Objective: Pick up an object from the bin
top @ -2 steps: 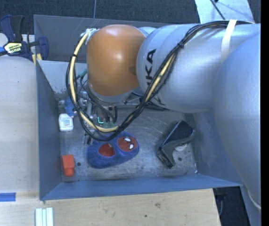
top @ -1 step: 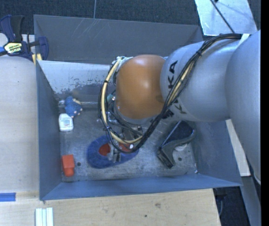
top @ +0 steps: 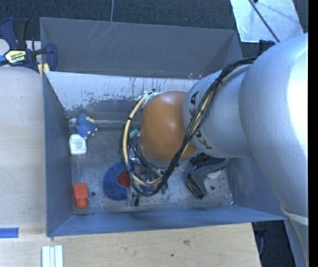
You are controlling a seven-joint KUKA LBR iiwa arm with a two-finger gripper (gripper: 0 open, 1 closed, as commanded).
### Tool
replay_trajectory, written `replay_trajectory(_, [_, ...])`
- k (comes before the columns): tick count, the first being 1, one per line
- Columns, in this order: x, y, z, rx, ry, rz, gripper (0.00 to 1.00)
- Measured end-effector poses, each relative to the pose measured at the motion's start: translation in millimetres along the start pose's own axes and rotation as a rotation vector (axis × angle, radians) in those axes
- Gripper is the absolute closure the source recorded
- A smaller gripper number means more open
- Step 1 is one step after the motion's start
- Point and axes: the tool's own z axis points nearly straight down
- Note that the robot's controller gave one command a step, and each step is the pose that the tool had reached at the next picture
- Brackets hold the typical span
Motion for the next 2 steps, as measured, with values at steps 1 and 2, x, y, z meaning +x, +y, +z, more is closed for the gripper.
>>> replay_trajectory(1, [-3.4, -0.3, -2.7, -0.001, -0.011, 0.002, 1.0])
replay_trajectory(2, [3.6, -5.9, -165.7, 0.0, -0.012, -0.041, 1.0])
